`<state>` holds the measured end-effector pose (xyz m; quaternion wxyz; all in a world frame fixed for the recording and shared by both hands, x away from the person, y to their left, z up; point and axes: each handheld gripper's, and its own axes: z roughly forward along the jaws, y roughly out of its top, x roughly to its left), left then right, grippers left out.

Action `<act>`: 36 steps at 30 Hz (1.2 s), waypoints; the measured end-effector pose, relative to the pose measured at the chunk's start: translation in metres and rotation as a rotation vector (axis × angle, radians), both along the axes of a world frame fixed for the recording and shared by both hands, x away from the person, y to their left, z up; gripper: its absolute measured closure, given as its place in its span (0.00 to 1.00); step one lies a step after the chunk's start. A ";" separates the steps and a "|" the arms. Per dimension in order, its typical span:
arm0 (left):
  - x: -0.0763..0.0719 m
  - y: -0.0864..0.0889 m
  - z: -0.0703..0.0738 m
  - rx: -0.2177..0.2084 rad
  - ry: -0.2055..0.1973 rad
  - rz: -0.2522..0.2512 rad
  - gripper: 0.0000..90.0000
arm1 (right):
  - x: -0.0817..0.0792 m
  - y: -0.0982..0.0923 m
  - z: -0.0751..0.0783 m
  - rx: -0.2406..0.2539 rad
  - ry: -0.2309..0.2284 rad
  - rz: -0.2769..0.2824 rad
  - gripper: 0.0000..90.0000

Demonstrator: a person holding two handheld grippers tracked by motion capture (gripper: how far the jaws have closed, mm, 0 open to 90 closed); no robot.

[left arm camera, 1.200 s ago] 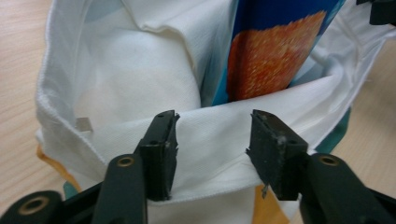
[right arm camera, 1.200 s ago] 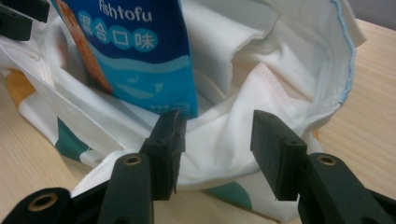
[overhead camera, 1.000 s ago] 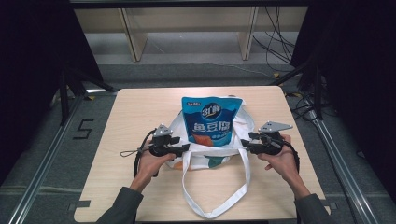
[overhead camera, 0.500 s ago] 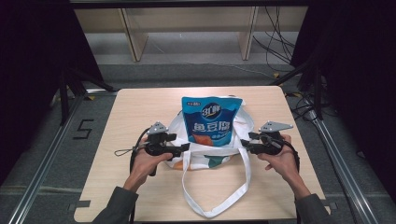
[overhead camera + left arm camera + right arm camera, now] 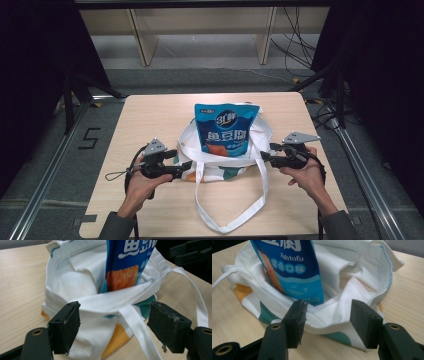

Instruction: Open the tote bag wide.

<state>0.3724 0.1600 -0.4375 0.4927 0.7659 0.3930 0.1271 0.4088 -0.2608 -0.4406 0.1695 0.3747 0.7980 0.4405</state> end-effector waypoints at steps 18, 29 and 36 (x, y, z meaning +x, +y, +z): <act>-0.041 0.023 -0.029 -0.011 0.022 0.039 0.23 | -0.033 -0.017 -0.002 0.015 0.018 -0.052 0.46; -0.057 0.019 -0.046 -0.005 0.019 0.042 0.17 | -0.058 -0.021 -0.013 0.012 0.012 -0.048 0.42; -0.071 0.003 -0.057 0.039 0.029 0.004 0.17 | -0.072 -0.020 -0.020 0.004 0.027 -0.030 0.40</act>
